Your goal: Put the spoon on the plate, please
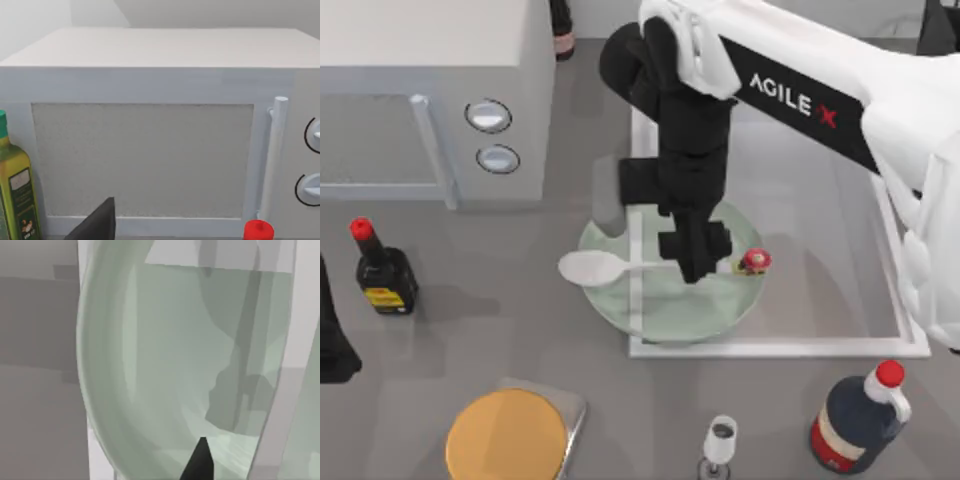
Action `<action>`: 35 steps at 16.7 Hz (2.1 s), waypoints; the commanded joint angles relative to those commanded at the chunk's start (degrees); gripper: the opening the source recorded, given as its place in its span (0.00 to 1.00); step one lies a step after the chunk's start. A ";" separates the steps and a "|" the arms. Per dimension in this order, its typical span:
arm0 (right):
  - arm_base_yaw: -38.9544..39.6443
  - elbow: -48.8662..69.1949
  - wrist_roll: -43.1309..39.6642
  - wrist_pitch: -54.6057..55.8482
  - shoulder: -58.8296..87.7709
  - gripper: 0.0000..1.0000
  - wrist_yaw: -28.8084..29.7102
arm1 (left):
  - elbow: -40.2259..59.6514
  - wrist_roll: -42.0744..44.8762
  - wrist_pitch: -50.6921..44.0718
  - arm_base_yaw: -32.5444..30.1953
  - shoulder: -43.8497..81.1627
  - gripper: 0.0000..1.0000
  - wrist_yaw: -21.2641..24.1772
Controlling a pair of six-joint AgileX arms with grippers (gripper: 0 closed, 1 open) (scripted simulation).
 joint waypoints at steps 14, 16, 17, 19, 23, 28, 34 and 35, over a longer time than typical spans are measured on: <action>0.77 -5.50 0.33 13.46 -1.56 0.00 2.55 | 0.00 0.00 0.00 0.00 0.00 1.00 0.00; 0.84 -6.34 0.34 14.48 -0.64 0.00 3.26 | 0.00 0.00 0.00 0.00 0.00 1.00 0.00; 0.84 -6.34 0.34 14.48 -0.64 0.00 3.26 | 0.00 0.00 0.00 0.00 0.00 1.00 0.00; 0.84 -6.34 0.34 14.48 -0.64 0.00 3.26 | 0.00 0.00 0.00 0.00 0.00 1.00 0.00; 0.84 -6.34 0.34 14.48 -0.64 0.23 3.26 | 0.00 0.00 0.00 0.00 0.00 1.00 0.00; 0.84 -6.34 0.34 14.48 -0.64 0.60 3.26 | 0.00 0.00 0.00 0.00 0.00 1.00 0.00; 0.84 -6.34 0.34 14.48 -0.64 1.00 3.26 | 0.00 0.00 0.00 0.00 0.00 1.00 0.00; 0.84 -6.34 0.34 14.48 -0.64 1.00 3.26 | 0.00 0.00 0.00 0.00 0.00 1.00 0.00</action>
